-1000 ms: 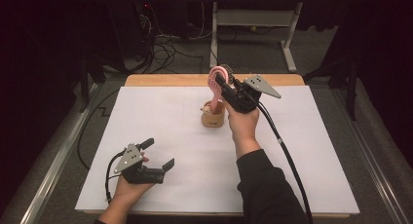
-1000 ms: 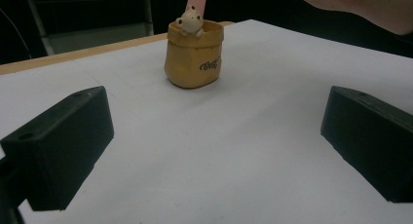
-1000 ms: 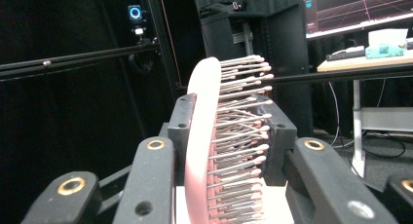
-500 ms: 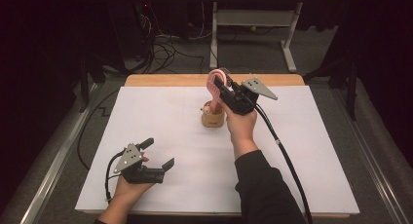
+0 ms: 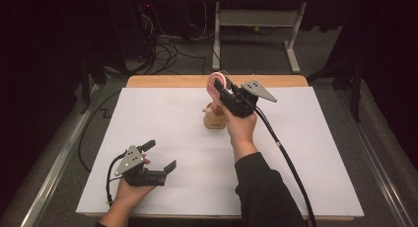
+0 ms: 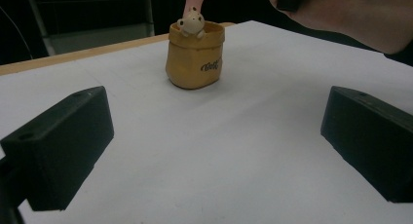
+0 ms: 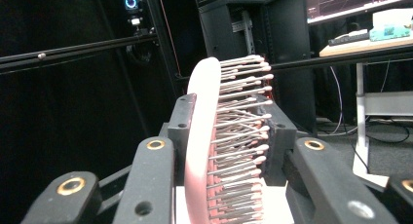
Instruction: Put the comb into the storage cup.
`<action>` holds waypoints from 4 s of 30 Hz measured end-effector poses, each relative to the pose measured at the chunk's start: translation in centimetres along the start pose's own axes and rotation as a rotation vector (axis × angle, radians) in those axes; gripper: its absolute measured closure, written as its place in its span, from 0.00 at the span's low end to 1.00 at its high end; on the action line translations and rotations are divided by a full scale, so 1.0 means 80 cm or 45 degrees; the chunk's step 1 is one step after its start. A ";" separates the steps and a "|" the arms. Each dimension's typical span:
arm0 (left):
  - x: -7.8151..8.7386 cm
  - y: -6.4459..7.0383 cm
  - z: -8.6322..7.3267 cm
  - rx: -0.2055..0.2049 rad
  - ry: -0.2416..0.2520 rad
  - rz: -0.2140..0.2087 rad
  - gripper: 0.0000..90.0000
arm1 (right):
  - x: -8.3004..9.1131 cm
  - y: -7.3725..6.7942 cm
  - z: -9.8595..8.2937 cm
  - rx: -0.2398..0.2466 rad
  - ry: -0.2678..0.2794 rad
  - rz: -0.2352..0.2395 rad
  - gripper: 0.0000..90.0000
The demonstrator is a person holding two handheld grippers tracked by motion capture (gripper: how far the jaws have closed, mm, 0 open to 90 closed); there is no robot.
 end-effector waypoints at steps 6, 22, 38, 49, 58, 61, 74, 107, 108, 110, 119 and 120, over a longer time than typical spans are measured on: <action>0.000 -0.001 -0.001 0.001 -0.005 0.000 0.00 | -0.003 0.001 -0.004 -0.012 -0.006 0.002 0.74; -0.001 0.001 -0.001 0.001 -0.006 -0.004 0.00 | -0.002 0.003 -0.008 0.000 -0.033 -0.008 0.73; -0.003 0.003 -0.001 0.002 -0.008 -0.007 0.00 | 0.010 0.020 -0.010 0.042 -0.147 -0.087 0.68; -0.002 0.003 -0.002 0.001 -0.011 -0.005 0.00 | 0.021 0.029 -0.009 0.043 -0.164 -0.121 0.66; -0.002 0.002 -0.001 0.004 -0.011 -0.005 0.00 | 0.029 0.038 -0.011 0.033 -0.189 -0.137 0.64; -0.002 0.002 -0.001 0.002 -0.013 -0.003 0.00 | 0.032 0.040 -0.012 0.028 -0.196 -0.143 0.62; -0.002 0.002 -0.001 0.006 -0.014 -0.004 0.00 | 0.042 0.051 -0.016 0.016 -0.217 -0.165 0.56; -0.003 0.003 -0.002 -0.002 -0.016 -0.002 0.00 | 0.062 0.068 -0.038 -0.026 -0.292 -0.168 0.34; -0.003 0.003 -0.002 -0.001 -0.016 -0.005 0.00 | 0.062 0.068 -0.039 -0.031 -0.293 -0.168 0.32; -0.003 0.003 -0.002 -0.004 -0.016 -0.006 0.00 | 0.061 0.068 -0.040 -0.035 -0.297 -0.167 0.30; -0.003 0.003 -0.002 -0.008 -0.018 -0.005 0.00 | 0.062 0.070 -0.038 -0.042 -0.294 -0.166 0.18; -0.003 0.003 -0.002 -0.008 -0.018 -0.005 0.00 | 0.063 0.071 -0.039 -0.044 -0.299 -0.167 0.17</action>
Point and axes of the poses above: each handheld gripper's, and its own axes: x roughly backward along the jaws, z roughly out of its top, y roughly to its right, the point moved 10 cm from there along -x, roughly forward along the jaws, and after that the axes turned 14 degrees about z, right-handed, at the moved point
